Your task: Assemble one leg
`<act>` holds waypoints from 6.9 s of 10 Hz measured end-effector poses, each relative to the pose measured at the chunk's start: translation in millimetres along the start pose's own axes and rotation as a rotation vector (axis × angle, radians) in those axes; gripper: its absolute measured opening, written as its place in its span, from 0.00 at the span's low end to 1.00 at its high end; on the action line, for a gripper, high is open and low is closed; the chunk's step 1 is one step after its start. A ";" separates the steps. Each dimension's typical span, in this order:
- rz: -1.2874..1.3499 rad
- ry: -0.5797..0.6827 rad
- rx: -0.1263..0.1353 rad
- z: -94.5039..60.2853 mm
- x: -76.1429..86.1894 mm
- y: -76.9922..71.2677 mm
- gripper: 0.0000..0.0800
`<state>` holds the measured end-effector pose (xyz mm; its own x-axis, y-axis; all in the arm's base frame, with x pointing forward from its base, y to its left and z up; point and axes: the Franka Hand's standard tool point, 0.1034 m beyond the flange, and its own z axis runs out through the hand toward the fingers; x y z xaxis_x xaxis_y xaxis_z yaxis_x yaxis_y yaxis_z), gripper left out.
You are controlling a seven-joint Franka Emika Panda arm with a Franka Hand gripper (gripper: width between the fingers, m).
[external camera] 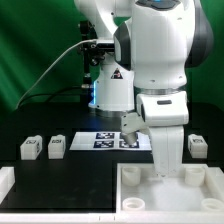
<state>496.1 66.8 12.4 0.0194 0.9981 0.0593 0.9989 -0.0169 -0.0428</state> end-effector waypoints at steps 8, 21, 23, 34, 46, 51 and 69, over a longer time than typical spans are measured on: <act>0.003 0.000 0.000 0.1 -1.5 0.1 0.81; 1.154 0.025 0.002 -25.9 69.2 -41.2 0.81; 1.406 0.037 0.011 -22.4 103.5 -59.1 0.81; 1.456 -0.661 0.627 -14.0 108.2 -94.9 0.81; 1.450 -0.711 0.648 15.1 109.5 -120.1 0.36; 1.450 -0.711 0.648 15.1 109.5 -120.1 0.36; 1.389 0.310 -0.210 -155.4 50.2 84.5 0.37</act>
Offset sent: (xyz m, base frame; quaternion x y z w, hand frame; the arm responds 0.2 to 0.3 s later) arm 0.0000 0.0000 0.0000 0.0000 0.0000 0.0000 1.0000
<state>588.0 106.1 166.7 0.9459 0.1140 0.3037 0.1511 -0.9833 -0.1017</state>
